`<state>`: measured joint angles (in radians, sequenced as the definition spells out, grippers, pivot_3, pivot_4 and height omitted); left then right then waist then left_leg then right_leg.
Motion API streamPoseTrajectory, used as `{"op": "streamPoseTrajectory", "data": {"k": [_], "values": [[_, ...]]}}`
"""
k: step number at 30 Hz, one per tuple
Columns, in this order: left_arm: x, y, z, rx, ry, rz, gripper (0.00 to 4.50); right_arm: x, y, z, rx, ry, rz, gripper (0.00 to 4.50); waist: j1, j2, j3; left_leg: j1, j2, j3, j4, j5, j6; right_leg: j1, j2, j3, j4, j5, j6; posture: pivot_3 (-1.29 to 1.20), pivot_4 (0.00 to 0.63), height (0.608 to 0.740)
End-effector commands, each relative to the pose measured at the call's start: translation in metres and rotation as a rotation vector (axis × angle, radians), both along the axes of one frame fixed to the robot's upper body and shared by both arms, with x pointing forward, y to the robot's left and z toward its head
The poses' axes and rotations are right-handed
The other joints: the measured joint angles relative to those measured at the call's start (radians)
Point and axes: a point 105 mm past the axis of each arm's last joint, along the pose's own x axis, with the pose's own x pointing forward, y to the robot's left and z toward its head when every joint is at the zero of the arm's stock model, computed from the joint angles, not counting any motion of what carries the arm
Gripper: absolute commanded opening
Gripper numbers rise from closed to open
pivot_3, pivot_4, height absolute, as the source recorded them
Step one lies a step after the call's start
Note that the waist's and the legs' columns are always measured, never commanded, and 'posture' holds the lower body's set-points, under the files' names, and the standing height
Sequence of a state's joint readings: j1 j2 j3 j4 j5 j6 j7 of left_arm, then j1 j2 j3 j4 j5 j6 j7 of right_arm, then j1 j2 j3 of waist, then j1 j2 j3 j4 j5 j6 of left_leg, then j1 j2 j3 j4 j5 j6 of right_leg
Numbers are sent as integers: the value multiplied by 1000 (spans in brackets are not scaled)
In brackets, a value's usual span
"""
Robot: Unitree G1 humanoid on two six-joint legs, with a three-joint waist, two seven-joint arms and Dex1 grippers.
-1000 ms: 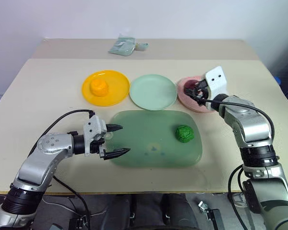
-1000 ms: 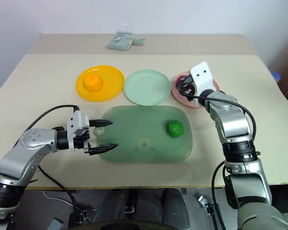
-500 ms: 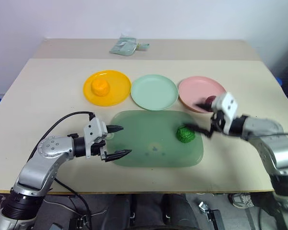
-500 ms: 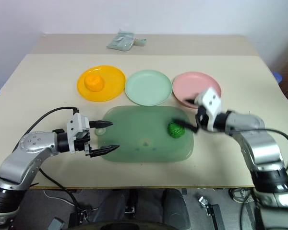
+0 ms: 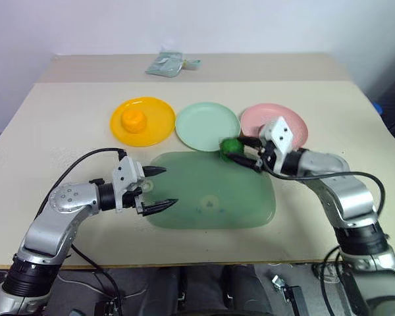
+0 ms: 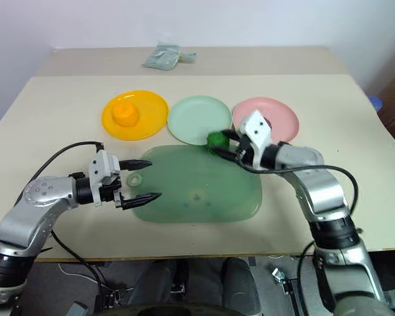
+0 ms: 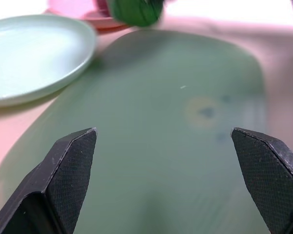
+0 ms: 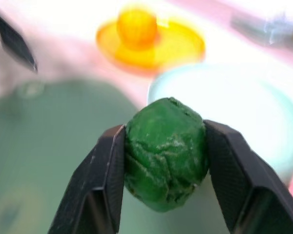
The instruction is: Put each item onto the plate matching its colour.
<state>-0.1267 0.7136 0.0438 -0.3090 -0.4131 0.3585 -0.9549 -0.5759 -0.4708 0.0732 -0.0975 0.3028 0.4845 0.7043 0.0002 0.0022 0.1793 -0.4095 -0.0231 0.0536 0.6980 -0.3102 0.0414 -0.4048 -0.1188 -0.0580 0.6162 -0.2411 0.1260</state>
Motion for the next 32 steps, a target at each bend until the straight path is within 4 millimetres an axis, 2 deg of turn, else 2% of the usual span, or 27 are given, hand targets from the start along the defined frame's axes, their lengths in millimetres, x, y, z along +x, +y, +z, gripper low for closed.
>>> {"op": "streamPoseTrajectory", "data": {"k": [1,4,7,9,10,12,14,16,18,20,24,28,32], "values": [[5,15,14,-12,-69,82,4500,35,24,11,33,-49,-116,2212,-7,0,0,0,0,0,0,0,0,0,0,0,0,0,0,0,150,740],[4,19,11,-8,-69,109,4500,60,43,0,-2,-34,-191,2212,-13,0,0,0,0,-1,-2,0,-1,-1,0,0,2,0,0,0,150,740],[2,19,10,-12,-73,126,4500,72,50,0,-20,-65,-226,3225,-14,0,0,0,-1,-1,-4,0,-1,-1,0,-1,3,0,0,0,150,740],[1,22,11,-17,-81,152,4500,70,51,9,7,-109,-209,4185,-14,1,0,-1,-1,-1,-4,0,-1,-1,0,-1,3,0,0,0,150,740],[1,23,12,-19,-85,164,4500,69,50,13,16,-128,-198,4458,-16,1,1,-1,-1,-1,-4,0,-1,-1,0,-1,2,0,0,0,150,740],[1,26,12,-26,-90,191,4500,63,44,19,29,-165,-170,4458,-18,1,1,-1,-1,0,-4,1,-1,-2,0,-1,2,0,0,0,150,740],[0,35,12,-34,-97,240,4500,52,25,22,41,-179,-126,4458,-18,1,1,-1,-1,0,-5,1,-2,-2,1,-1,2,0,0,0,150,740],[1,59,8,-4,-122,339,4500,27,-5,19,39,-170,-34,4458,-10,1,0,-1,-1,-1,-5,1,-2,-1,1,-1,1,0,0,0,150,740],[2,82,5,11,-134,433,4500,3,-40,6,13,-99,11,4458,-2,1,0,-1,-1,-2,-6,1,-2,1,0,-2,-2,0,0,0,150,740],[-2,101,2,16,-133,505,4500,-16,-77,-7,-6,-9,-9,4458,2,1,0,-1,-1,-1,-6,1,-1,1,0,-2,-2,0,0,0,150,740],[-17,127,-6,51,-108,581,4500,-41,-129,-18,-4,99,-89,4458,-11,1,0,2,0,1,-5,1,-1,1,0,-1,-2,0,0,0,150,740],[-26,134,-12,49,-84,607,4500,-51,-153,-29,-25,154,-159,4458,-14,1,0,3,2,2,-5,1,-1,1,0,0,-2,0,-1,0,150,740],[-25,130,-11,32,-89,609,4500,-52,-156,-37,-42,175,-171,4458,-11,1,0,2,1,1,-5,0,-1,1,-4,1,-2,0,-1,0,150,740]]}}
